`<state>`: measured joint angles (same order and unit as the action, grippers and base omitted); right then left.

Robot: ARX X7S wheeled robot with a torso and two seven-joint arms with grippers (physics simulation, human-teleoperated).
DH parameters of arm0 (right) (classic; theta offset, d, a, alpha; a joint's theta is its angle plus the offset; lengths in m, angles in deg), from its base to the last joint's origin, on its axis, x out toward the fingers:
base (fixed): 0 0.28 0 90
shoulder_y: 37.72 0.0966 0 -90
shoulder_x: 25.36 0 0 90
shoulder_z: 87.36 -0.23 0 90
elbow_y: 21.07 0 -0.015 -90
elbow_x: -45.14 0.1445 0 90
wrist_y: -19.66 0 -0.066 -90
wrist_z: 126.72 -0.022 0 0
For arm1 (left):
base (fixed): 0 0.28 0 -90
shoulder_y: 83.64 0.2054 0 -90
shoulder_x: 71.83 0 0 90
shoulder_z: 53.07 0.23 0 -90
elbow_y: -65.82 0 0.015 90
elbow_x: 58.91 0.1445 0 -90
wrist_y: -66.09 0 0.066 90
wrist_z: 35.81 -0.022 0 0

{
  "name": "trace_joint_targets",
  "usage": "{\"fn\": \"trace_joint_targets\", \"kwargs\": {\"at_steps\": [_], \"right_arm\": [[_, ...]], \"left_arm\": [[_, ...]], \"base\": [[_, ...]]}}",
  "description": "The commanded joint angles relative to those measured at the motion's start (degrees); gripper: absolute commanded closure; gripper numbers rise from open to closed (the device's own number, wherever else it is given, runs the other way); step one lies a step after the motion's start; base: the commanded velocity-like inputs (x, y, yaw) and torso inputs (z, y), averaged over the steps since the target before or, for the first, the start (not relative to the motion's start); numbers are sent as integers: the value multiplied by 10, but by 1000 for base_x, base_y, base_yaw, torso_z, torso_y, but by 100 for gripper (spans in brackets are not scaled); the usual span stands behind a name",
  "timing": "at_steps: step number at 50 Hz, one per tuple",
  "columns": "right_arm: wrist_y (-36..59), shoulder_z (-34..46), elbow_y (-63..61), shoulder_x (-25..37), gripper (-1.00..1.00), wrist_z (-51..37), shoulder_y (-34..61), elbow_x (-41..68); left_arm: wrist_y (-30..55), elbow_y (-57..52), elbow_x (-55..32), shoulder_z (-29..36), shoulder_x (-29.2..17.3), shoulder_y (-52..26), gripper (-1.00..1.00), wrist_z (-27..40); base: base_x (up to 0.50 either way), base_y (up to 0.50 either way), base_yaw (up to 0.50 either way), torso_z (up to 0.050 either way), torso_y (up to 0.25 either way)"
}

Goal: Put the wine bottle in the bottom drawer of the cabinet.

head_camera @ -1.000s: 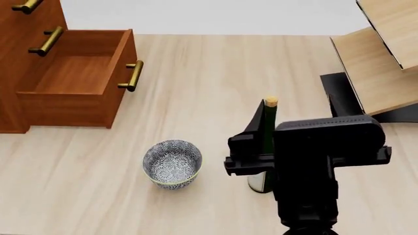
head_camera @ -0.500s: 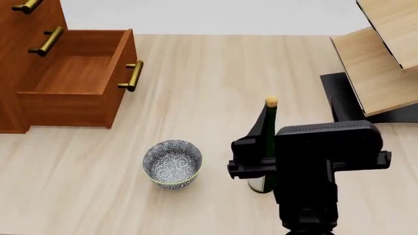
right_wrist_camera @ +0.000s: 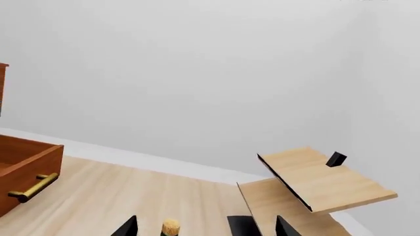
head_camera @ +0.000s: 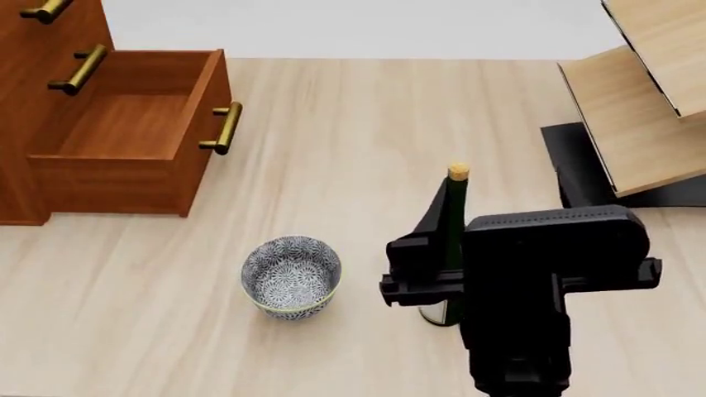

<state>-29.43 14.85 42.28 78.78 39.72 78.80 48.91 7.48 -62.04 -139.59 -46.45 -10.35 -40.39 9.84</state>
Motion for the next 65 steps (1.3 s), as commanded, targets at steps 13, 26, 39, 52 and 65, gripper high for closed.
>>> {"fn": "trace_joint_targets", "kwargs": {"at_steps": [13, 26, 39, 52, 65], "right_arm": [[110, -8, -134, -5, -100, -7, 19, 23], [98, 6, -135, 3, -100, -13, 15, 14], [83, 9, -118, 5, -100, -19, 9, 12], [77, 8, -119, 9, -100, -21, 0, 15], [82, -3, -120, 7, -100, -23, 2, 25]], "left_arm": [[13, 6, 10, 11, -16, 17, -100, -2], [15, 2, 4, 6, -13, 26, -100, -4], [16, 4, 6, 9, -15, 29, -100, -3], [17, 3, 7, 8, -16, 33, -100, -1], [17, 2, 8, 10, -16, 36, -100, 0]], "base": [[0, 0, 0, 0, 0], [175, 279, 0, 0, 0], [219, 367, 0, 0, 0], [220, 366, 0, 0, 0], [219, 204, 0, 0, 0]]}}
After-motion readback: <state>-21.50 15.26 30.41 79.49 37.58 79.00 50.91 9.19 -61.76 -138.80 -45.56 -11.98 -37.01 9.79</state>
